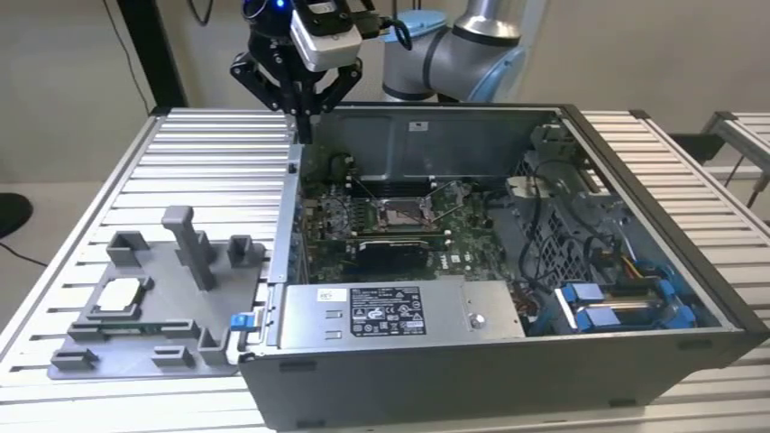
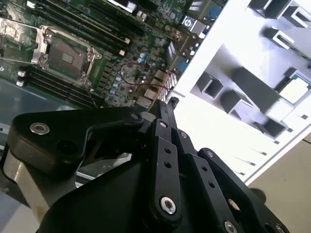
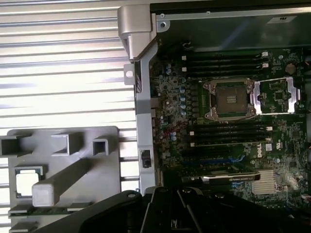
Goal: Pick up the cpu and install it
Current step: 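Pick up the cpu and move it towards the insertion slot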
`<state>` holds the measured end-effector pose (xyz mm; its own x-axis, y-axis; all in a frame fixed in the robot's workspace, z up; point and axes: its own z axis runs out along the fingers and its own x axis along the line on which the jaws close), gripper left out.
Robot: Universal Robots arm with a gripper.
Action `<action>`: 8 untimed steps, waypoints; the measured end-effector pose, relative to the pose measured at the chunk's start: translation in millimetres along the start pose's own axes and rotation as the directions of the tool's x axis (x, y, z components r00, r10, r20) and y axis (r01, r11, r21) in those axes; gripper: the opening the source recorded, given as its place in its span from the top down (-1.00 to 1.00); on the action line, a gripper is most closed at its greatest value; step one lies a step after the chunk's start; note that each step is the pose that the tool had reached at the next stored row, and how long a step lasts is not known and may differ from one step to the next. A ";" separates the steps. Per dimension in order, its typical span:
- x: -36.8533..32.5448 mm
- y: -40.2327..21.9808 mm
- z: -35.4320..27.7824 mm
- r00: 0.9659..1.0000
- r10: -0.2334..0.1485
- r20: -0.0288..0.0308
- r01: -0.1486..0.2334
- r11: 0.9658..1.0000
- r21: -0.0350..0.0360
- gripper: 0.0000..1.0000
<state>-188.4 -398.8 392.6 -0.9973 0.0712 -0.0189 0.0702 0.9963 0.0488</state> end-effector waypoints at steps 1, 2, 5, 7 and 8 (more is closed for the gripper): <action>0.9 -0.1 0.0 1.000 0.000 0.000 0.000 1.000 0.000 1.00; 2.2 -0.2 -0.1 1.000 0.000 0.000 0.000 1.000 0.000 1.00; 6.6 -0.5 -0.2 1.000 0.000 0.000 0.000 1.000 0.000 1.00; 10.7 -0.9 -0.3 1.000 0.000 0.000 0.000 1.000 0.000 1.00; 13.3 -1.1 -0.3 1.000 0.000 0.000 0.000 1.000 0.000 1.00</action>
<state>-201.8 -399.0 392.6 -0.9973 0.0712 -0.0188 0.0702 0.9963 0.0487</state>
